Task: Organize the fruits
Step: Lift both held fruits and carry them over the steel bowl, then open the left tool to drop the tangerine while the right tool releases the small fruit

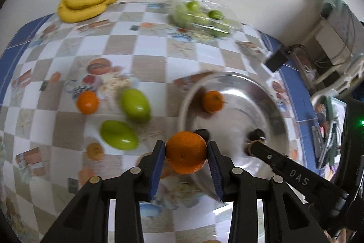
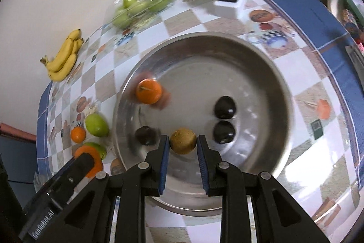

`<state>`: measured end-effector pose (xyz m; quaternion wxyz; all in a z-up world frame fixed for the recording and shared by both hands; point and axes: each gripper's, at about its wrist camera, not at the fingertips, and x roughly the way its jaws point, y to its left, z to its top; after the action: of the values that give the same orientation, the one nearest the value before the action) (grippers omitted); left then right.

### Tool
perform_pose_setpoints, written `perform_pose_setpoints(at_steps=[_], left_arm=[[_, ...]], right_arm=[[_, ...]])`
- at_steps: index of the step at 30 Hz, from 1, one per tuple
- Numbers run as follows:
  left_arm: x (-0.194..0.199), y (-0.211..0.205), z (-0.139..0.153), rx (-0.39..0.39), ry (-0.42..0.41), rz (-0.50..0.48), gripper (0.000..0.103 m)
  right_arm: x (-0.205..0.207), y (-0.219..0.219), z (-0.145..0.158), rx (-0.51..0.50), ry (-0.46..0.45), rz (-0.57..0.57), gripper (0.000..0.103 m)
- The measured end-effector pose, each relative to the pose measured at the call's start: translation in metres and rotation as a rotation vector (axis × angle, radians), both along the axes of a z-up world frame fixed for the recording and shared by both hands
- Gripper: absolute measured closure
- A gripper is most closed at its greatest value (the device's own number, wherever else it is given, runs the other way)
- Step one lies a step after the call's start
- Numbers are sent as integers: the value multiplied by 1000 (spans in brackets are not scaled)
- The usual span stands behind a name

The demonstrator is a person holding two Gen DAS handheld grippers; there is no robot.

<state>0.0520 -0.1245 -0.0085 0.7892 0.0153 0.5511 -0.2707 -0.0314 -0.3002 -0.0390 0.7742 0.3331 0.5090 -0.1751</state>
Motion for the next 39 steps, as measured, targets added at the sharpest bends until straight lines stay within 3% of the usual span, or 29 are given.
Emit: perform_pose_setpoints(at_steps=[3,8,25,39], left_arm=[[-5,-11,1,-32,5,-32,63],[-9,-24,-3,-12,-12,-57,62],[-8,-40,-39,55,45,-78,62],[-6,-41,-45,33,88,-79,60]], right_arm=[[-5,-4,4,-8,-3,-9,77],[-8,-6,4,-20,10,-6,77],[-6,-6,-28,15,119,11,77],[-3,-5,-40,21,153,14,77]])
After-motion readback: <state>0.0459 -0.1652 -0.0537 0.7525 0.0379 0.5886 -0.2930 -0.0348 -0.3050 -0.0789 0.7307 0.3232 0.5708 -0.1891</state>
